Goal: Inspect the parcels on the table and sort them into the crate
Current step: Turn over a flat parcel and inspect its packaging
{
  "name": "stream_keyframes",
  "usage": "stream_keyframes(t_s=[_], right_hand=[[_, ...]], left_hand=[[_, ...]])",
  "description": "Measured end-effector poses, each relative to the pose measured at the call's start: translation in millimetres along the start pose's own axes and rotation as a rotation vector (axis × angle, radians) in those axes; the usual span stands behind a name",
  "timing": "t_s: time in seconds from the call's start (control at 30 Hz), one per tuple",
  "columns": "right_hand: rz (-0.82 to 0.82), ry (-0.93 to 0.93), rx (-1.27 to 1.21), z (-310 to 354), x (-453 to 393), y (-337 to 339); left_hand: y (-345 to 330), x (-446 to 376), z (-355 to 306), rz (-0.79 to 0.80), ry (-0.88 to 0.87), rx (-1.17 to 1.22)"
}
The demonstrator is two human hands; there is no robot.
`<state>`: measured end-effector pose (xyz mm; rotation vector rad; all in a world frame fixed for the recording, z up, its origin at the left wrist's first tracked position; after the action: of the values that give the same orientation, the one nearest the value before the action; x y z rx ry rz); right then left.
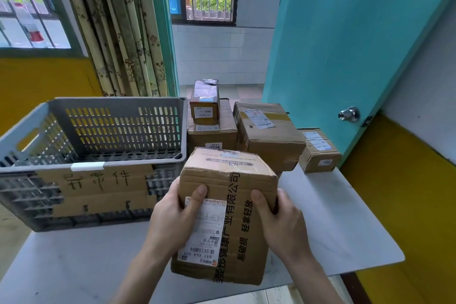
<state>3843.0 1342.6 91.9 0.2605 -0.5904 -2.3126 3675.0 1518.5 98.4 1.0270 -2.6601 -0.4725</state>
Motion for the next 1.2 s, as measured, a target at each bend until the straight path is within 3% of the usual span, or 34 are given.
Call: stream_keyframes(t_s=[0.2,0.33,0.53,0.73,0.93,1.03,1.2], right_hand=[[0.015,0.016,-0.062,4,6,-7],[0.109,-0.132,-0.215,2,6,-14],[0.037,-0.197,-0.255,9,11,-8],[0.17,-0.127,-0.333,12,9,-12],[0.032,-0.133,-0.267,11,9,-6],[0.044,-0.103,-0.247,13,10,-8],[0.035,-0.145,-0.247,20,10,-1]], left_hand=[[5,10,2,0.029,0.051,0.1],[14,10,2,0.003,0.103,0.094],[10,20,-3,0.048,0.072,0.086],[5,14,2,0.14,0.032,0.247],[-3,18,7,0.121,-0.014,0.207],[6,12,5,0.089,0.026,0.242],[12,6,1,0.045,0.057,0.091]])
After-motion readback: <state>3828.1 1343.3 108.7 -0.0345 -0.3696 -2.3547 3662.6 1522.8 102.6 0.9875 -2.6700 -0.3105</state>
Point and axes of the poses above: each hand's wrist, its own x-axis away from the middle knuckle, its own y-axis out of the back of the hand, z = x × y, the point moved 7 cm from there along -x, towards the middle knuckle, and after that the axes turned 12 degrees about z, right-handed, at the moved point
